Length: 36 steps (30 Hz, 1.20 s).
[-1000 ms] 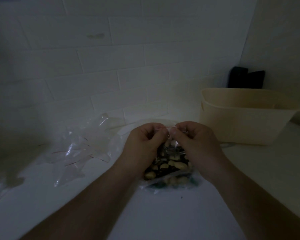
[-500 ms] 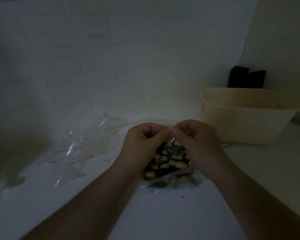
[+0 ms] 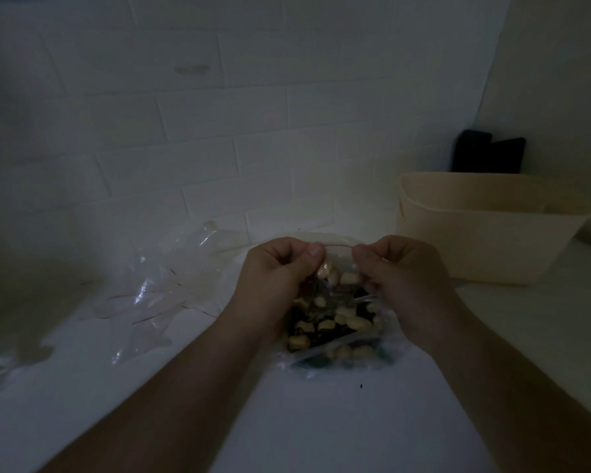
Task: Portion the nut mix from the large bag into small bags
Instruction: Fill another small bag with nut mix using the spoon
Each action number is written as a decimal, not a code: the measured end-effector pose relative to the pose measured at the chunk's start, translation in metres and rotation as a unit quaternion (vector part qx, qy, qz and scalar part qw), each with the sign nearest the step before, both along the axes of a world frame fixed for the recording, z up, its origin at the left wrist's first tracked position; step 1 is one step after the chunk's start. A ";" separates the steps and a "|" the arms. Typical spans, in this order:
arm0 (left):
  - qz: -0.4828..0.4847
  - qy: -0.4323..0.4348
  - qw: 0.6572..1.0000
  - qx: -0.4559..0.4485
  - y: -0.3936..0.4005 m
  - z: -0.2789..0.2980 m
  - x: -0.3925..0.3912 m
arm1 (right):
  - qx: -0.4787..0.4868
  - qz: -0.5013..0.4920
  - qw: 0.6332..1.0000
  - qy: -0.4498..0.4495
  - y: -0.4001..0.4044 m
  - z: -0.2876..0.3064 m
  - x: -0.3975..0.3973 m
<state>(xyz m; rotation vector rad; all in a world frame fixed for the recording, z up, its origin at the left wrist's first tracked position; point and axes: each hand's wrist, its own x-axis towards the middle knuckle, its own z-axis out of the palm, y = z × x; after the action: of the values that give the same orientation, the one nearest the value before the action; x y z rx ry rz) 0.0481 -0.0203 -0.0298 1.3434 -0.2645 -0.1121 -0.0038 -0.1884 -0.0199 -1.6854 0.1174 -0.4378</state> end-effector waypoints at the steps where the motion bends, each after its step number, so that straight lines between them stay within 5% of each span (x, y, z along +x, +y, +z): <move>1: -0.002 0.010 1.000 -0.006 -0.001 0.001 -0.001 | 0.032 0.006 0.999 0.006 0.001 0.001 0.000; 7: -0.125 0.050 0.991 0.016 -0.005 0.002 -0.007 | 0.241 0.012 0.970 0.033 0.001 0.001 0.005; 12: -0.028 0.035 0.999 0.008 -0.002 0.003 -0.002 | 0.328 0.042 0.943 0.034 0.000 0.005 0.006; 20: -0.021 -0.056 0.998 0.003 0.002 0.005 -0.001 | 0.173 0.145 0.973 0.054 0.005 -0.004 0.003; 23: 0.021 -0.102 0.991 0.078 0.004 0.004 0.000 | 0.126 0.139 0.982 0.025 0.007 -0.007 0.002; 36: -0.032 -0.090 0.990 0.100 0.002 0.000 -0.003 | 0.202 0.096 0.974 0.023 0.005 -0.007 0.007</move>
<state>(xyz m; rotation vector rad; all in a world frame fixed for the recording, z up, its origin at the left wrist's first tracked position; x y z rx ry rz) 0.0456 -0.0183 -0.0297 1.5473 -0.4580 -0.0719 0.0028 -0.1835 -0.0271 -1.2905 0.0703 -0.2119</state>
